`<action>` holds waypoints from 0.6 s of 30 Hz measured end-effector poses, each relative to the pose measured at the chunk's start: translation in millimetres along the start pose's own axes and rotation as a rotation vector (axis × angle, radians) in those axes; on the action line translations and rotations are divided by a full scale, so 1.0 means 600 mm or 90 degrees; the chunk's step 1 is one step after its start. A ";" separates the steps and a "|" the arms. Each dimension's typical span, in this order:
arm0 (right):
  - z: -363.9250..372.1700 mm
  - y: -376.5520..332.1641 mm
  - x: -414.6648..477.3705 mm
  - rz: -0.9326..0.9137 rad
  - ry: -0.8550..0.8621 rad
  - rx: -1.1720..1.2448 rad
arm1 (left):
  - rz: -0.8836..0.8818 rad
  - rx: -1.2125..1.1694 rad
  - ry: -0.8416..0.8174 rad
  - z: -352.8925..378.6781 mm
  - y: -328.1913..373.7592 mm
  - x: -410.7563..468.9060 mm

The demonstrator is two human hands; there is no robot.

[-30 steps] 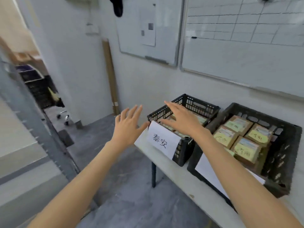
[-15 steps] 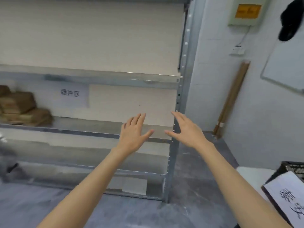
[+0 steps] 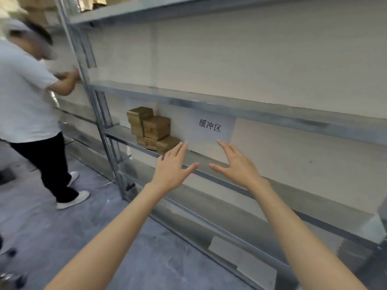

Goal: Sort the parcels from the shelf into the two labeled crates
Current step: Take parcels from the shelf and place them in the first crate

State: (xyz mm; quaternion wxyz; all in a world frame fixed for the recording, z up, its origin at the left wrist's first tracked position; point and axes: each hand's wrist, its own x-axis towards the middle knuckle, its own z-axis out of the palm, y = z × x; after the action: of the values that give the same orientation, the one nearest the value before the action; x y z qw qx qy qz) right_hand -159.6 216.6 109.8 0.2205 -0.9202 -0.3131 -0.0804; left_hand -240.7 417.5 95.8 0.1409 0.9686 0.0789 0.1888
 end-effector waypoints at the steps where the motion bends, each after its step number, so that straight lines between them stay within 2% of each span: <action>1: 0.018 -0.018 0.025 -0.010 -0.006 0.007 | -0.009 0.004 0.002 -0.004 -0.030 0.009; 8: 0.124 -0.078 0.178 -0.045 -0.031 0.040 | -0.086 0.006 0.002 0.016 -0.186 0.072; 18: 0.265 -0.046 0.410 -0.021 -0.029 0.059 | -0.113 -0.037 -0.033 0.113 -0.332 0.256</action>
State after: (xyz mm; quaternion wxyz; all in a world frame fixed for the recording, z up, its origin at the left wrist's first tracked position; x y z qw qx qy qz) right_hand 19.6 441.7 48.4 0.2542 -0.9054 -0.3365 -0.0485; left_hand -93.7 621.8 27.9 0.1871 0.9580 0.1549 0.1526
